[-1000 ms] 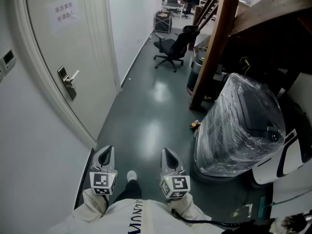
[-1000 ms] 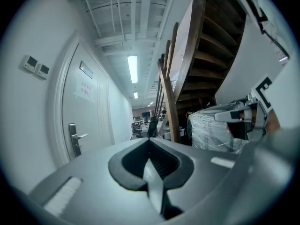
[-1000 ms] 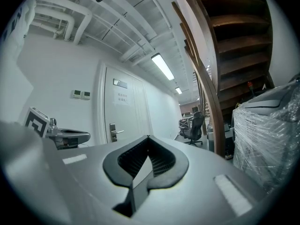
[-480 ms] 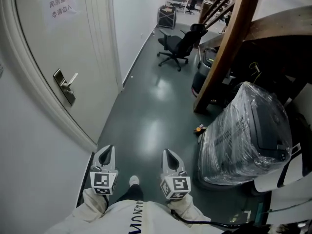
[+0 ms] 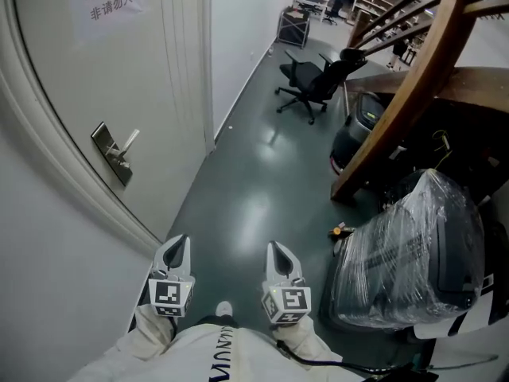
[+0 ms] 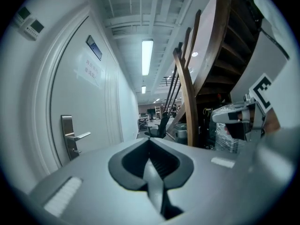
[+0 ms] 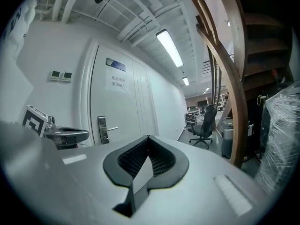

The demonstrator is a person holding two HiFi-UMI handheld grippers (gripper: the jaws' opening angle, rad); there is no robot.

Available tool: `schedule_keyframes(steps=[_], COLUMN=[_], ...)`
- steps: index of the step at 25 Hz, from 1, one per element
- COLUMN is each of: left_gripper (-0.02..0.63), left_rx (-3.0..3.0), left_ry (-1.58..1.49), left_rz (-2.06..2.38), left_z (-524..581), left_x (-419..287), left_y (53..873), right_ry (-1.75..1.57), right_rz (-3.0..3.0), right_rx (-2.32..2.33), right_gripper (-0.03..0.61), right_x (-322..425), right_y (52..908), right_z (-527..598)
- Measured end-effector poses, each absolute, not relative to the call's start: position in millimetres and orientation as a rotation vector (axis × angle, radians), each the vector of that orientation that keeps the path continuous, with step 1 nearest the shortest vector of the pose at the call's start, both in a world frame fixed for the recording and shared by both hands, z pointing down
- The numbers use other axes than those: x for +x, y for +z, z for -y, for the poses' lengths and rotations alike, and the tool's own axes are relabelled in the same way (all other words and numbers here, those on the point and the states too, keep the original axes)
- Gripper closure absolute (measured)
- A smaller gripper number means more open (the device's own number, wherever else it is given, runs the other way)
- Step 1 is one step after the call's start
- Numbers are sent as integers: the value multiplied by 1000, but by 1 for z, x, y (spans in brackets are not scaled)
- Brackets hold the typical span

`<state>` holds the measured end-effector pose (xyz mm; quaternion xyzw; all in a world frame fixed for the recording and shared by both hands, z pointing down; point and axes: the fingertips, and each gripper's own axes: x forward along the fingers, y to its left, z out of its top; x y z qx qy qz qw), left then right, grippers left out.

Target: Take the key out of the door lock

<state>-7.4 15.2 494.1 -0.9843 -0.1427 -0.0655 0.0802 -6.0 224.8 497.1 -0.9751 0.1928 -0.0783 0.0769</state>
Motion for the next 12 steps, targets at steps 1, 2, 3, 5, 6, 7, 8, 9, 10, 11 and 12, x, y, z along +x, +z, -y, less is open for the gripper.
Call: schedule_keyframes(steps=[1, 2, 3, 5, 6, 7, 8, 9, 10, 11, 12], left_gripper=[614, 614, 614, 614, 614, 614, 614, 614, 614, 614, 614], left_rx=[-2947, -2952, -2958, -2966, -2969, -2973, -2978, -2984, -2989, -2993, -2997], left_ry=[-196, -197, -198, -197, -196, -197, -199, -202, -205, -208, -212], left_rz=[421, 413, 403, 382, 370, 359, 349, 338, 327, 316, 303], left_z=[-8, -1, 5, 16, 20, 24, 28, 33, 37, 42, 46], left_x=[1, 9, 16, 29, 33, 38, 41, 44, 46, 48, 50], left_y=[494, 495, 496, 498, 499, 499, 500, 501, 502, 504, 505], right_ry=[-236, -237, -239, -239, -240, -243, -251, -261, -269, -274, -276], right_rz=[-589, -603, -620, -653, -667, -681, -693, -706, -720, -736, -753], right_rx=[-2924, -2926, -2925, -2925, -2926, -2927, -2929, -2929, -2929, -2929, -2929], right_gripper=[577, 577, 577, 577, 577, 577, 577, 577, 577, 577, 577], right_x=[4, 14, 22, 35, 40, 45, 50, 54, 59, 63, 66], right_y=[496, 495, 494, 493, 494, 494, 496, 497, 498, 498, 498], right_z=[-217, -209, -201, -188, -183, -179, -174, -170, -165, -159, -154])
